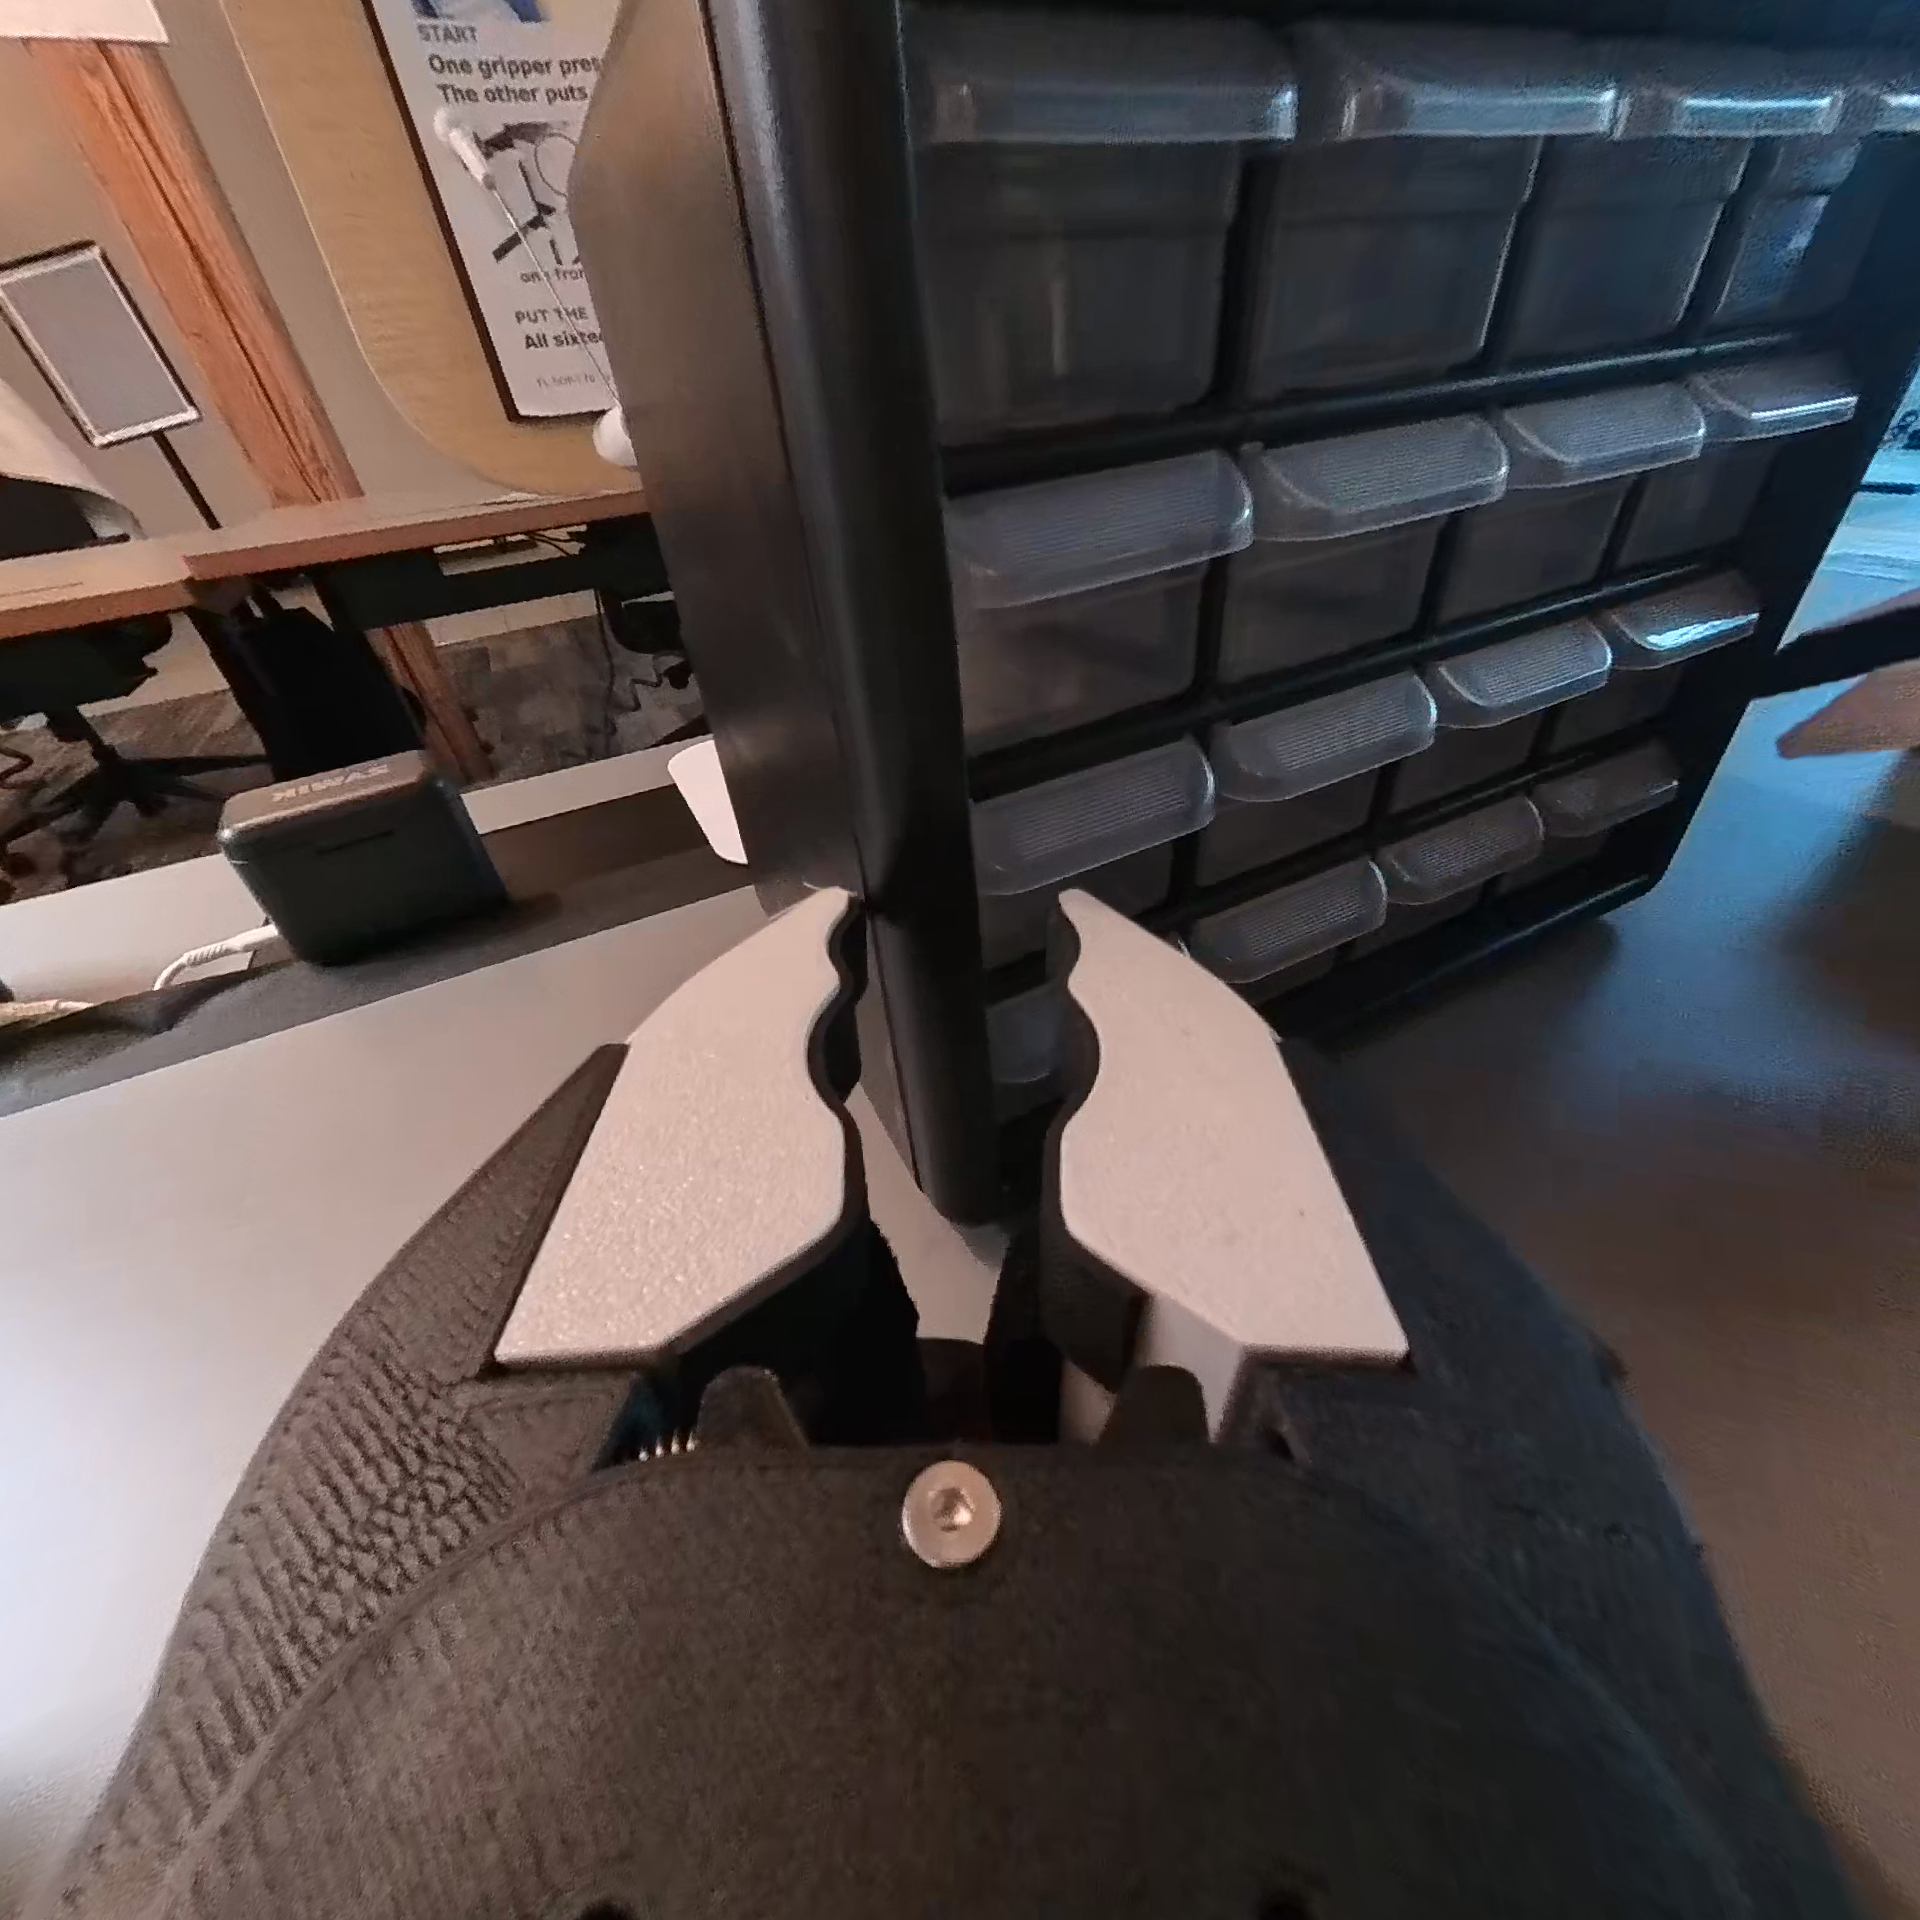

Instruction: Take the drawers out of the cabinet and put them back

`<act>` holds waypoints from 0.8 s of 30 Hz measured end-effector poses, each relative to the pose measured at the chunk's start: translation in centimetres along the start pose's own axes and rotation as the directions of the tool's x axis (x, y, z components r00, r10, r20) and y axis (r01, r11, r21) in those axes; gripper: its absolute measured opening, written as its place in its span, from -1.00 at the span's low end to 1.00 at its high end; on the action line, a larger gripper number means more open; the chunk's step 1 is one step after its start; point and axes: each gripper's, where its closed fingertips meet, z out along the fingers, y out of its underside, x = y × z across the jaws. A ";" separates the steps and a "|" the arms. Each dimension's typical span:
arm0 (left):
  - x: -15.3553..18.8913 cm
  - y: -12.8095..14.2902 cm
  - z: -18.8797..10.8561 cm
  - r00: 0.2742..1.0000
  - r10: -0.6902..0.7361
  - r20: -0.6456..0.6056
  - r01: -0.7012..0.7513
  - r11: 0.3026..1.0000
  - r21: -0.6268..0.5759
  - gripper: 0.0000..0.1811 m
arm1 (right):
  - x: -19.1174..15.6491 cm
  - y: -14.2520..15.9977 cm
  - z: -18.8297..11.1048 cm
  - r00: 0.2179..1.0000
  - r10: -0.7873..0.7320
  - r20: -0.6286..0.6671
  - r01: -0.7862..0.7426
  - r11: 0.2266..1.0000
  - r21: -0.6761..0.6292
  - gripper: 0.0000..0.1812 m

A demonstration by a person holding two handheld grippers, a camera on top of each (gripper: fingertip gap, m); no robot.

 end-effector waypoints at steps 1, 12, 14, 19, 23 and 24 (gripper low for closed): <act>0.0 0.1 0.0 1.000 0.003 0.002 -0.003 1.000 -0.010 -0.64 | 0.2 -0.1 0.2 0.999 0.046 -0.002 -0.046 0.997 0.066 -0.44; -0.6 1.4 0.6 0.988 0.133 0.072 -0.125 0.986 -0.114 -0.75 | 1.0 -0.7 0.6 0.970 -0.125 -0.206 0.167 0.966 0.198 -0.79; -0.7 1.4 0.6 0.987 0.141 0.079 -0.132 0.985 -0.115 -0.75 | 1.0 -0.6 0.6 0.972 -0.121 -0.201 0.161 0.967 0.198 -0.79; -0.6 1.4 0.3 0.983 0.172 0.069 -0.164 0.981 -0.108 -0.75 | 0.7 -0.4 0.3 0.976 -0.131 -0.173 0.163 0.969 0.188 -0.79; -0.5 1.4 0.1 0.982 0.178 0.064 -0.170 0.980 -0.105 -0.75 | 0.5 -0.3 0.1 0.976 -0.134 -0.172 0.165 0.970 0.179 -0.79; -0.5 1.4 0.1 0.981 0.182 0.066 -0.174 0.979 -0.105 -0.75 | 0.5 -0.3 0.1 0.976 -0.135 -0.172 0.166 0.969 0.185 -0.79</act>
